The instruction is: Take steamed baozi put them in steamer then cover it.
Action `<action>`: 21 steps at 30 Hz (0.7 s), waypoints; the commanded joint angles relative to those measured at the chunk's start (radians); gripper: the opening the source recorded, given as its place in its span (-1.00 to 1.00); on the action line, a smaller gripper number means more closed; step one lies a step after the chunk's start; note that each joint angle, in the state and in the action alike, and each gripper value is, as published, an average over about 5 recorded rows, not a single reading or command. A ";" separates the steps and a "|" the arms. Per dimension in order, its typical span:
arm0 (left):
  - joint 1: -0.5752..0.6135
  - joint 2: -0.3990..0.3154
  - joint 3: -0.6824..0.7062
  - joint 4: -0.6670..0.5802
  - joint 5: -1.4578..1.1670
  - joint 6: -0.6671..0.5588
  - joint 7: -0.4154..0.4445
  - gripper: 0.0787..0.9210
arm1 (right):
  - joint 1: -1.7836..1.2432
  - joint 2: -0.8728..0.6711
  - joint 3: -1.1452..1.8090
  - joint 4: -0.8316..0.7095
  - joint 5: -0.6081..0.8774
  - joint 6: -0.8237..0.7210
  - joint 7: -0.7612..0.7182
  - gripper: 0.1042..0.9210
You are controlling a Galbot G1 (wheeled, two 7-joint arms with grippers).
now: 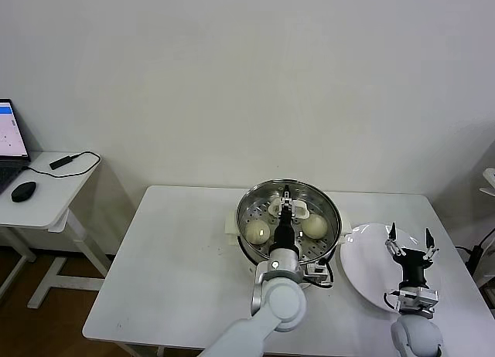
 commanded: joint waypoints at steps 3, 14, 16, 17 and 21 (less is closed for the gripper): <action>0.056 0.069 0.029 -0.222 -0.054 0.022 0.040 0.39 | 0.008 0.004 -0.005 0.003 -0.005 -0.004 0.001 0.76; 0.141 0.269 -0.077 -0.523 -0.425 -0.004 -0.011 0.76 | 0.011 -0.006 -0.010 0.003 0.003 -0.014 -0.019 0.76; 0.155 0.308 -0.143 -0.557 -0.586 -0.036 -0.095 0.77 | 0.005 -0.013 -0.013 0.007 0.025 -0.024 -0.033 0.76; 0.161 0.322 -0.176 -0.563 -0.673 -0.063 -0.153 0.77 | 0.001 -0.017 -0.015 0.012 0.040 -0.029 -0.041 0.76; 0.186 0.344 -0.356 -0.492 -1.049 -0.311 -0.408 0.77 | -0.020 -0.030 -0.027 0.037 0.092 -0.054 -0.059 0.76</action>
